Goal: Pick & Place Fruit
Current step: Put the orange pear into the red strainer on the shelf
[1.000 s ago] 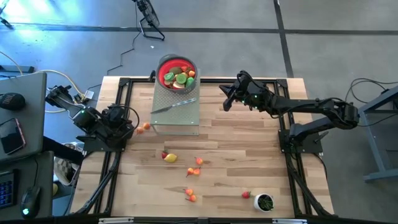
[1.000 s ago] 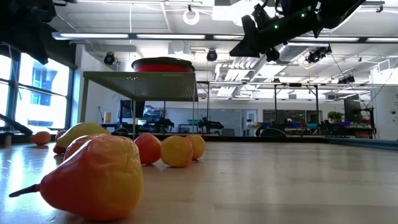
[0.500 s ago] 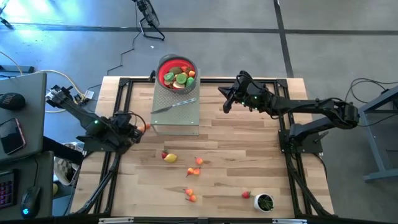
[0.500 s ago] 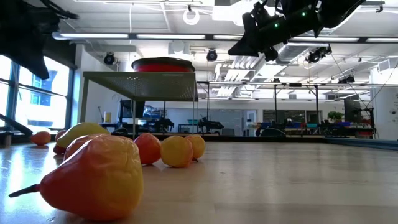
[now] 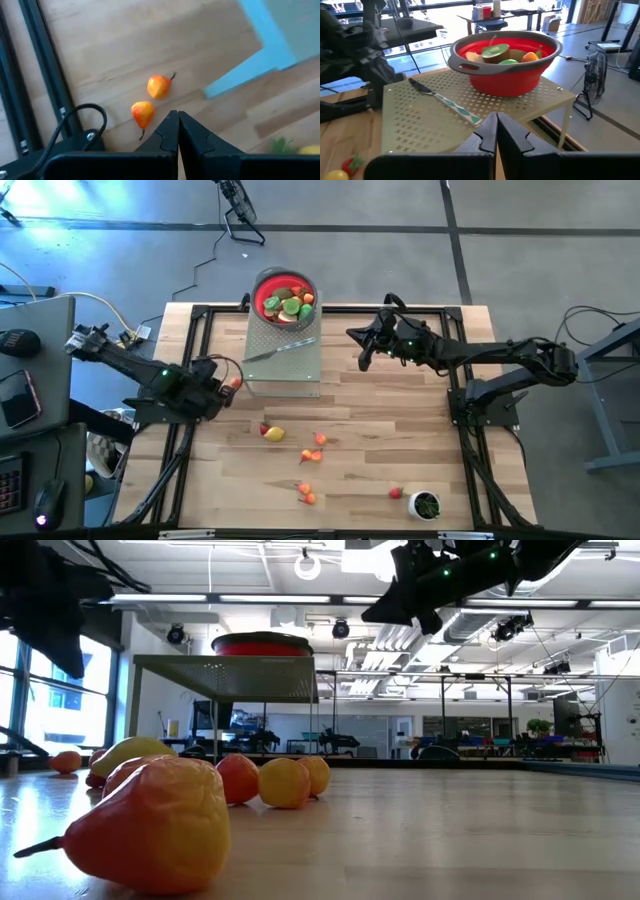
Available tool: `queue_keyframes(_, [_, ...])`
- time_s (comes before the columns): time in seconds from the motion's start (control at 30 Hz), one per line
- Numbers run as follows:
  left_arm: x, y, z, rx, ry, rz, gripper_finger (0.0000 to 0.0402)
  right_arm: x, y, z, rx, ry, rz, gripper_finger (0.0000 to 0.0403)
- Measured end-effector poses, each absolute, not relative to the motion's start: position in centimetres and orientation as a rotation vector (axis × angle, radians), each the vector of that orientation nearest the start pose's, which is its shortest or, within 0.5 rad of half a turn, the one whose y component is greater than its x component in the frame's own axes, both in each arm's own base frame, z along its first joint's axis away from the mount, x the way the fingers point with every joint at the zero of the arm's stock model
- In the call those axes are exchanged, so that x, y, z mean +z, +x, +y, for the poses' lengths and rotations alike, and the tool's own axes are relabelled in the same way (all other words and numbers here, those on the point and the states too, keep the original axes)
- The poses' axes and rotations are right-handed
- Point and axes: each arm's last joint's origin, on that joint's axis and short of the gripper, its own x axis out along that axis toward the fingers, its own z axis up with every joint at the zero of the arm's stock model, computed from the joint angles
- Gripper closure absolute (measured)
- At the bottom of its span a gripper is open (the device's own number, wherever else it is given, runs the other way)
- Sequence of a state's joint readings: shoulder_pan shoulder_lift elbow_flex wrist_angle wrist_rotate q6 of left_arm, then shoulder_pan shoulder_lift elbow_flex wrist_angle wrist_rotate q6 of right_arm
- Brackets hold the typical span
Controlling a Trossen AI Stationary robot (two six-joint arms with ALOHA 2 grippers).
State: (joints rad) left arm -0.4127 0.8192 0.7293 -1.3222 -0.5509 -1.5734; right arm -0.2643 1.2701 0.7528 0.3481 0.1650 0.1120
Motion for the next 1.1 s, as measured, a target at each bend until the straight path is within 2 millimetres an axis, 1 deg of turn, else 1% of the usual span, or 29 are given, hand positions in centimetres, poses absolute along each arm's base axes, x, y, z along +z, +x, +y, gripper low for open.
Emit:
queue_keyframes(0.1, [24.2, 10.8, -2.1, 0.923, -0.685, 0.875, 0.0401, 27.0, 27.0, -7.3, -0.421, 0.117, 0.147, 0.0401])
queue_keyframes(0.2, [24.3, 11.5, -1.4, 0.868, -0.661, 0.904, 0.0401, 27.0, 27.1, -6.9, -0.406, 0.116, 0.148, 0.0401])
queue_keyframes(0.33, [24.1, 12.1, -0.2, 0.884, -0.639, 0.944, 0.0401, 27.0, 27.2, -6.5, -0.390, 0.114, 0.149, 0.0401])
queue_keyframes(0.43, [23.3, 12.1, 0.7, 0.931, -0.653, 0.987, 0.0401, 27.0, 27.2, -6.2, -0.380, 0.113, 0.150, 0.0401])
queue_keyframes(0.57, [21.7, 11.5, 1.7, 0.991, -0.709, 1.054, 0.0401, 27.0, 27.3, -6.1, -0.375, 0.111, 0.150, 0.0401])
queue_keyframes(0.67, [20.5, 11.1, 2.2, 1.026, -0.756, 1.059, 0.0401, 27.0, 27.3, -6.1, -0.376, 0.110, 0.151, 0.0401])
queue_keyframes(0.77, [19.8, 11.4, 2.7, 0.993, -0.780, 1.020, 0.0401, 27.0, 27.3, -6.1, -0.376, 0.110, 0.151, 0.0401])
queue_keyframes(0.9, [19.3, 11.6, 3.4, 0.927, -0.768, 1.014, 0.0401, 27.0, 27.3, -6.1, -0.376, 0.111, 0.151, 0.0401])
queue_keyframes(1.1, [18.3, 11.1, 4.0, 0.947, -0.765, 1.047, 0.0401, 27.0, 27.3, -6.1, -0.376, 0.110, 0.151, 0.0401])
